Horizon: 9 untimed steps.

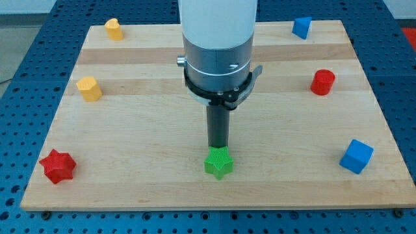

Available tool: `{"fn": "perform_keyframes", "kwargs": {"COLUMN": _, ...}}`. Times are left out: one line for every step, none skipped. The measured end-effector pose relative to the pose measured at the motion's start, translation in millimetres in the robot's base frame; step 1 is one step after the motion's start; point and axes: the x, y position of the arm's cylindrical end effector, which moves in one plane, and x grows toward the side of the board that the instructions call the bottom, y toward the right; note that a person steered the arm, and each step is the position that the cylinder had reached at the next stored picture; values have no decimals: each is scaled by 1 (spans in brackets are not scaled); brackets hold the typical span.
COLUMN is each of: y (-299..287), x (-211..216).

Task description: Push the red circle to the left

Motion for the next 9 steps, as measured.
{"fn": "perform_keyframes", "kwargs": {"y": 0, "x": -1}}
{"fn": "perform_keyframes", "kwargs": {"y": 2, "x": -30}}
{"fn": "perform_keyframes", "kwargs": {"y": 71, "x": -49}}
{"fn": "perform_keyframes", "kwargs": {"y": 169, "x": -78}}
{"fn": "perform_keyframes", "kwargs": {"y": 252, "x": -95}}
{"fn": "perform_keyframes", "kwargs": {"y": 281, "x": -112}}
{"fn": "perform_keyframes", "kwargs": {"y": 227, "x": -115}}
{"fn": "perform_keyframes", "kwargs": {"y": 152, "x": -115}}
{"fn": "perform_keyframes", "kwargs": {"y": 153, "x": -113}}
